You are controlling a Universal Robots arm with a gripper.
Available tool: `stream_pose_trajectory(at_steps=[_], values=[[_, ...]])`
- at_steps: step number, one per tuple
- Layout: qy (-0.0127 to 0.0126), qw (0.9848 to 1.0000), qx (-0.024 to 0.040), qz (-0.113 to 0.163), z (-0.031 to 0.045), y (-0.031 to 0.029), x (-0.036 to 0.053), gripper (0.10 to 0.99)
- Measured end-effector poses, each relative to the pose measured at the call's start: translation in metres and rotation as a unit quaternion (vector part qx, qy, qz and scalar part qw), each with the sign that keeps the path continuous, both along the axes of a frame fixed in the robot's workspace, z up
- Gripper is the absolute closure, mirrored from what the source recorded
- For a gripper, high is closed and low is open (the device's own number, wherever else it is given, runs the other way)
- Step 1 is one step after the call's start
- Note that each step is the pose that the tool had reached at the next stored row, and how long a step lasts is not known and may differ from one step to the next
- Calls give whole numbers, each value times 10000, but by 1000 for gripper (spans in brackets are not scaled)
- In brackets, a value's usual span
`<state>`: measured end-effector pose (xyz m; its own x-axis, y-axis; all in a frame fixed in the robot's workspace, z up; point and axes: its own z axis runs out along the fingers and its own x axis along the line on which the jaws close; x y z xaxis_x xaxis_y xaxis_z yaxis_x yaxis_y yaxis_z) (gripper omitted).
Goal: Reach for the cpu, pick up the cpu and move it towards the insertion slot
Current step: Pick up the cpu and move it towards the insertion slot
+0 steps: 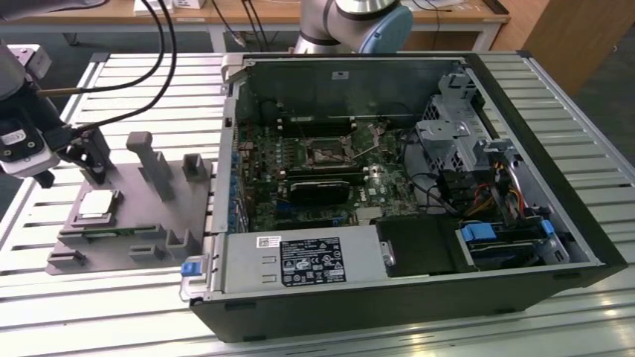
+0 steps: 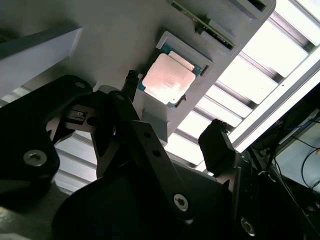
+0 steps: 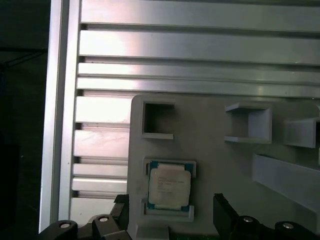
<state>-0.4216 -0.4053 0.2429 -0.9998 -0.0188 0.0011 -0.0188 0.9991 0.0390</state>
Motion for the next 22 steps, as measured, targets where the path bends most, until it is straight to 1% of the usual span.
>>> stream_pose_trajectory(at_steps=[5,22], values=[[1,10000,-1,0,-49,0,0,325],[0,10000,-14,-15,-286,0,-1,325]])
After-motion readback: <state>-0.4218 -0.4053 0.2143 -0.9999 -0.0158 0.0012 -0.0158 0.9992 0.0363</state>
